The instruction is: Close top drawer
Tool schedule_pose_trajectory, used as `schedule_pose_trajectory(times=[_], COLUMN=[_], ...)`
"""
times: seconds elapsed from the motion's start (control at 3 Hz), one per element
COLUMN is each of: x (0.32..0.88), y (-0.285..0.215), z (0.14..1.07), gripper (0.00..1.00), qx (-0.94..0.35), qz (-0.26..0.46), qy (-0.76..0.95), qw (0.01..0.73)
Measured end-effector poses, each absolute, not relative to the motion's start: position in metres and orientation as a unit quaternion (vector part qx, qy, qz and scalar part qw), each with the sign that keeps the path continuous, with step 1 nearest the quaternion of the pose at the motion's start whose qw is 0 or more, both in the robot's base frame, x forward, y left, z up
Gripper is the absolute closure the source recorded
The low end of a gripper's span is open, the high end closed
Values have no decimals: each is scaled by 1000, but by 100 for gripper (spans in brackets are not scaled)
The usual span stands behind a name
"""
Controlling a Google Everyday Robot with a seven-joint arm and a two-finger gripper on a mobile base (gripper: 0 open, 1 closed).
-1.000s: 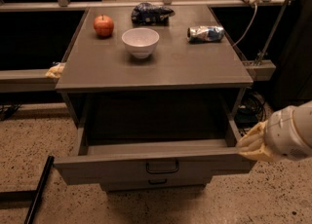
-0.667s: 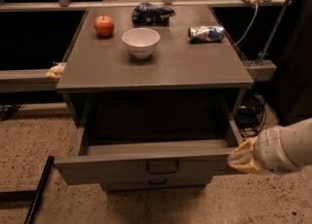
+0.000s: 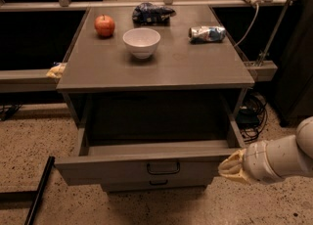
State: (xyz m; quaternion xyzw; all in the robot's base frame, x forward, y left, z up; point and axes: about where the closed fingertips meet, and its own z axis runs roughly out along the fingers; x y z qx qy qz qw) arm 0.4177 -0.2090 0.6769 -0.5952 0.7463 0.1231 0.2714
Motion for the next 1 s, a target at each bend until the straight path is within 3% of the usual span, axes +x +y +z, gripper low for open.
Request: schedule_pose_trajectory(times=[1.0], x=[453], y=[-220], z=[664], gripper=[100], qx=[-643], qz=[-1], qy=[688], qw=[336])
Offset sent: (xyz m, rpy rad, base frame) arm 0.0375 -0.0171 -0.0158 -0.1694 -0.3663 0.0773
